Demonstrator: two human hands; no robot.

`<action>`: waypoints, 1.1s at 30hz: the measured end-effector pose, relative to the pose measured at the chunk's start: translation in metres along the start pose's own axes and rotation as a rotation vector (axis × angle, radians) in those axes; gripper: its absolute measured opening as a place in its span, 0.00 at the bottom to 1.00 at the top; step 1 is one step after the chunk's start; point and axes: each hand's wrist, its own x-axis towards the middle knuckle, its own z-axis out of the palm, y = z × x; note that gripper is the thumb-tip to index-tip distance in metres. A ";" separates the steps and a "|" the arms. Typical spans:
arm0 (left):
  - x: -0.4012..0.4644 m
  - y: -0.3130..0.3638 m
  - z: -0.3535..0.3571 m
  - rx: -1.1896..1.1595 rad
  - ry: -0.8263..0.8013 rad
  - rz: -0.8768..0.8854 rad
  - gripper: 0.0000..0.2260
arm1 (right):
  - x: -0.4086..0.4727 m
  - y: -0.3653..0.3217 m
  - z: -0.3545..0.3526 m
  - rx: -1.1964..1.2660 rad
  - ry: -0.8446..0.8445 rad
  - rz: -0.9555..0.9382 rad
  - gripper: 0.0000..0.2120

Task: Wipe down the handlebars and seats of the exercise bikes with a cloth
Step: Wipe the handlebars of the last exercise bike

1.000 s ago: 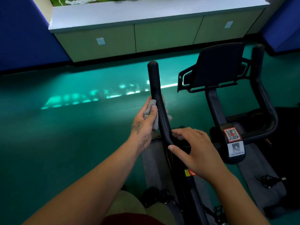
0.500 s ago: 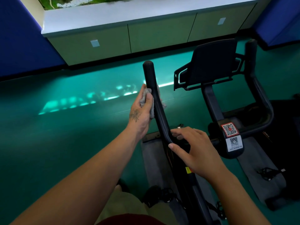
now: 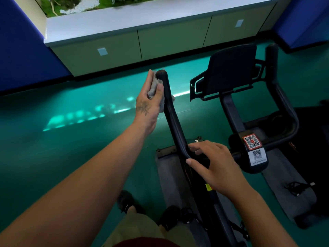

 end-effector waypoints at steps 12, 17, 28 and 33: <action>-0.011 0.002 -0.001 0.070 0.063 -0.089 0.36 | 0.006 -0.005 -0.003 0.037 0.011 0.033 0.15; 0.027 0.039 0.004 0.212 0.038 0.097 0.34 | 0.007 -0.004 -0.001 0.049 0.012 0.007 0.15; -0.013 0.074 0.008 0.316 -0.022 0.293 0.24 | 0.053 -0.034 -0.019 0.372 0.245 -0.017 0.25; -0.030 0.086 0.006 0.229 -0.214 0.137 0.25 | 0.087 -0.065 -0.029 0.620 0.290 -0.037 0.38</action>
